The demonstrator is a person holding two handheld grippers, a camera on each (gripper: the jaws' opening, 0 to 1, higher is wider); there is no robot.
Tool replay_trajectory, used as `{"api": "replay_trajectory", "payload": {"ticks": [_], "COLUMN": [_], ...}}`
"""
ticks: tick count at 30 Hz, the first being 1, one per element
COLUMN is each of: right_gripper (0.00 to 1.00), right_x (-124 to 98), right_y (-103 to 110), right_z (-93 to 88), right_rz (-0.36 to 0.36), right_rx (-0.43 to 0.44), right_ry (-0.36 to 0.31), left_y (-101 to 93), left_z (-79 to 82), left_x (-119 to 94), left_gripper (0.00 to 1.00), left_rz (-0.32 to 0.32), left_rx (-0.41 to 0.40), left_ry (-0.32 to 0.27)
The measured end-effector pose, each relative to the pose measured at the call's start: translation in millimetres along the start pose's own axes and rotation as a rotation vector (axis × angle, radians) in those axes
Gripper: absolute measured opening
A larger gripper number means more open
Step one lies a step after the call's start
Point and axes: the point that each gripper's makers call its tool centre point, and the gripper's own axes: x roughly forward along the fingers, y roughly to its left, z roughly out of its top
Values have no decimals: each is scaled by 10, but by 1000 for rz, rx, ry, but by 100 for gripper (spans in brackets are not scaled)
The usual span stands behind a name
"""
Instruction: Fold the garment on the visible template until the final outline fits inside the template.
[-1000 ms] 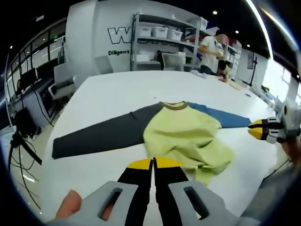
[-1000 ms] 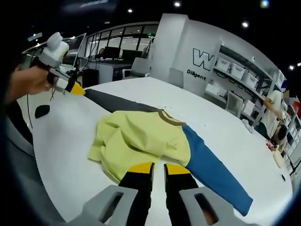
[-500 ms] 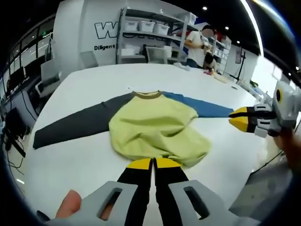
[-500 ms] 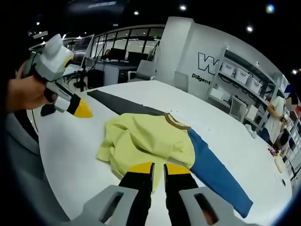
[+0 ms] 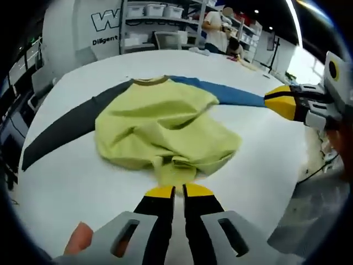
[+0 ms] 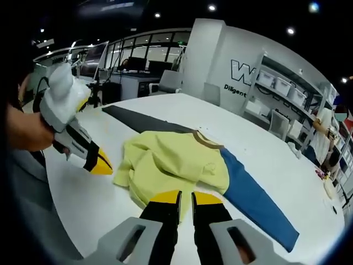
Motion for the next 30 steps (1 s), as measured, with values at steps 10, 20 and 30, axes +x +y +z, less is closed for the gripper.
{"api": "replay_trajectory", "payload": {"ticks": [10, 20, 30], "right_gripper": [2, 1, 1], "right_x": [3, 30, 28], "right_y": [-27, -12, -49], "right_z": [-24, -23, -37], "right_rz": [4, 18, 13], "right_rx": [17, 27, 34], "right_ry": [-1, -1, 0], "left_y": [23, 130, -5], "left_z": [-89, -97, -40], "left_x": [154, 177, 265], "left_gripper": [17, 23, 16], "left_rz": [34, 75, 63], "left_rx": [9, -27, -8], "left_ry": [25, 20, 15]}}
